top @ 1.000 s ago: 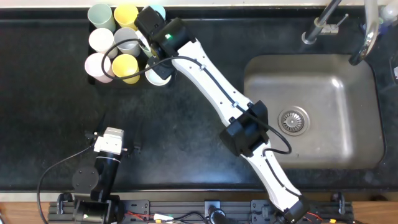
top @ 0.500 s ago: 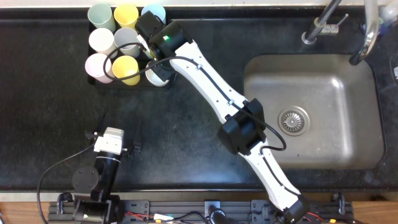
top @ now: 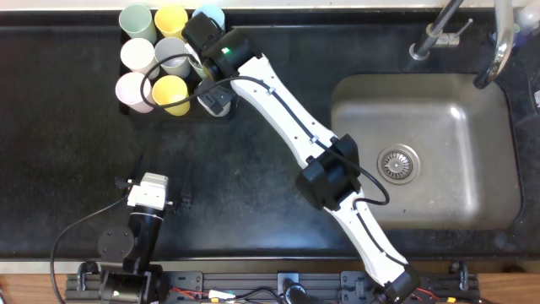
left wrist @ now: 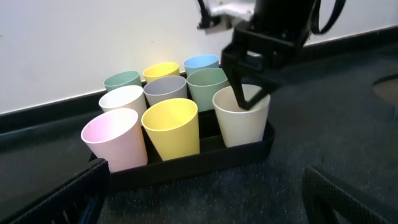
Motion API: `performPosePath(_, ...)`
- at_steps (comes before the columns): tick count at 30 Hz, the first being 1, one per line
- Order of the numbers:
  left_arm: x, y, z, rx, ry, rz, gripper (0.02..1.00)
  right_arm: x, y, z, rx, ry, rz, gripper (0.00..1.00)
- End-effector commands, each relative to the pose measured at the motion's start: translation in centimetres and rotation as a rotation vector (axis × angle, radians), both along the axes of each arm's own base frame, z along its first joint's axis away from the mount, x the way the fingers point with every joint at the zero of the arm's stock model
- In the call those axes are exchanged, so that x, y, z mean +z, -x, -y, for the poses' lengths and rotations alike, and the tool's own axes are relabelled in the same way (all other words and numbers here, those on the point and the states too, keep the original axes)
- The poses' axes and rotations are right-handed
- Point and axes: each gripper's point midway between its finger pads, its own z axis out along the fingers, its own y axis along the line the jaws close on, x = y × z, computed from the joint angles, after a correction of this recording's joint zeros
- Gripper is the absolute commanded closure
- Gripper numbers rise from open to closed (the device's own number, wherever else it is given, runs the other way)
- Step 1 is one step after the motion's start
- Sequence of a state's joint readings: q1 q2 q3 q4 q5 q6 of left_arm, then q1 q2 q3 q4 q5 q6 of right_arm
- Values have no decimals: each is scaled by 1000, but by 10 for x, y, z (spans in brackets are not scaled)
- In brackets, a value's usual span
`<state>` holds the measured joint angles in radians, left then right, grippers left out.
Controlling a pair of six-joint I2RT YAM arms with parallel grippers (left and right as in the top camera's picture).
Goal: Store Cups
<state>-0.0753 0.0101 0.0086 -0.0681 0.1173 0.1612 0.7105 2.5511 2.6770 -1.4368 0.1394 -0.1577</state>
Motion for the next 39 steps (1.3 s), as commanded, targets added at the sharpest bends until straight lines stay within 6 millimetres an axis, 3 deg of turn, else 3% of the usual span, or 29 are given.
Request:
performPosePath(1,0,1,1,-9,-13,5,18,81,-29,16,-90,-113,180,5)
performPosePath(5,0,1,1,-9,-13,4,20,153,-39,39,-171,-236,304,3)
performPosePath(6,0,1,1,-9,-13,5,20,177,-41,51,-191,-270,347,5)
performPosePath(9,0,1,1,-9,-13,4,20,226,-37,90,-275,-337,411,3)
performPosePath(10,0,1,1,-9,-13,5,20,235,-32,107,-300,-346,399,3)
performPosePath(13,0,1,1,-9,-13,5,20,225,-10,165,-362,-275,275,5)
performPosePath(16,0,1,1,-9,-13,5,20,237,-7,224,-526,-202,319,3)
performPosePath(18,0,1,1,-9,-13,4,20,242,14,255,-601,-181,291,3)
performPosePath(21,0,1,1,-9,-13,5,18,228,57,285,-685,-154,197,3)
performPosePath(24,0,1,1,-9,-13,5,20,192,112,306,-783,-150,63,3)
performPosePath(26,0,1,1,-9,-13,5,20,167,136,314,-838,-175,48,3)
performPosePath(29,0,1,1,-9,-13,5,20,136,139,322,-870,-251,171,3)
performPosePath(30,0,1,1,-9,-13,5,18,116,133,336,-857,-285,352,3)
performPosePath(35,0,1,1,-9,-13,5,20,107,125,352,-720,-341,778,3)
performPosePath(39,0,1,1,-9,-13,5,20,89,141,354,-705,-395,897,3)
